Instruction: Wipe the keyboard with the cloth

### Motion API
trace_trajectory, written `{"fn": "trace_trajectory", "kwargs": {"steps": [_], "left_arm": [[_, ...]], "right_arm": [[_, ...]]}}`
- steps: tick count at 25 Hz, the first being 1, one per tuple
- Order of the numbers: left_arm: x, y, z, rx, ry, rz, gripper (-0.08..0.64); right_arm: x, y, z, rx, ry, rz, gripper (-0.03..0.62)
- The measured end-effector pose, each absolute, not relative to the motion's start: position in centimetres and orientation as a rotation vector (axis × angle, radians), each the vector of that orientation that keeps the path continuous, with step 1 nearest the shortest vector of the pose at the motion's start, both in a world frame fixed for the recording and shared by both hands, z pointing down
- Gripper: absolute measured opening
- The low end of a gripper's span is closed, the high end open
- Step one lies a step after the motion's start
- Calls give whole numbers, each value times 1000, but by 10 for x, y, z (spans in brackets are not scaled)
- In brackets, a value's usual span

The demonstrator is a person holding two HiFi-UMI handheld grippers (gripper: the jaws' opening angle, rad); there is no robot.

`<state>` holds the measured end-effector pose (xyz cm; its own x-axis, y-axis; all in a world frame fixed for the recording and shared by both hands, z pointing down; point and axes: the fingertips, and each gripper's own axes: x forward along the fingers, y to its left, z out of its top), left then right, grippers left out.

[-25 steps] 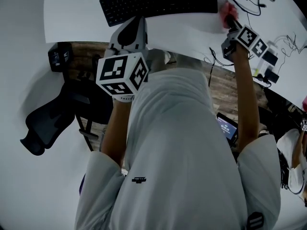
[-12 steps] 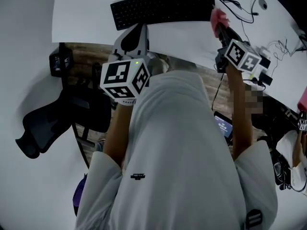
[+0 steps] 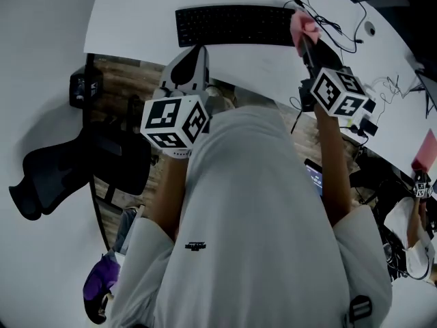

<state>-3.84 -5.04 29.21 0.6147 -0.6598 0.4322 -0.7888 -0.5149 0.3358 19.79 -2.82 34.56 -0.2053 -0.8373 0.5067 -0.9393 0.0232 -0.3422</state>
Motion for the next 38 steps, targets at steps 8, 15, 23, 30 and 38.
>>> {"fn": "trace_trajectory", "kwargs": {"steps": [8,15,23,30,38], "left_arm": [[-51,16,254,2402,-1189,292,20],[-71,19,220,2430,-1276,222,20],[-98,11,194,2455,-1363,192,20],[-101,8,172,2482,-1383,144,20],[-103,7,170,2488,-1362,138,20]], "right_arm": [[168,32,277,1805,-2257,721,29],[151,31,233,1744,-2359,583,29],[142,31,178,1747,-2471,473,29],[149,38,159,1861,-2446,280,29],[141,51,167,1876,-2408,294,25]]}}
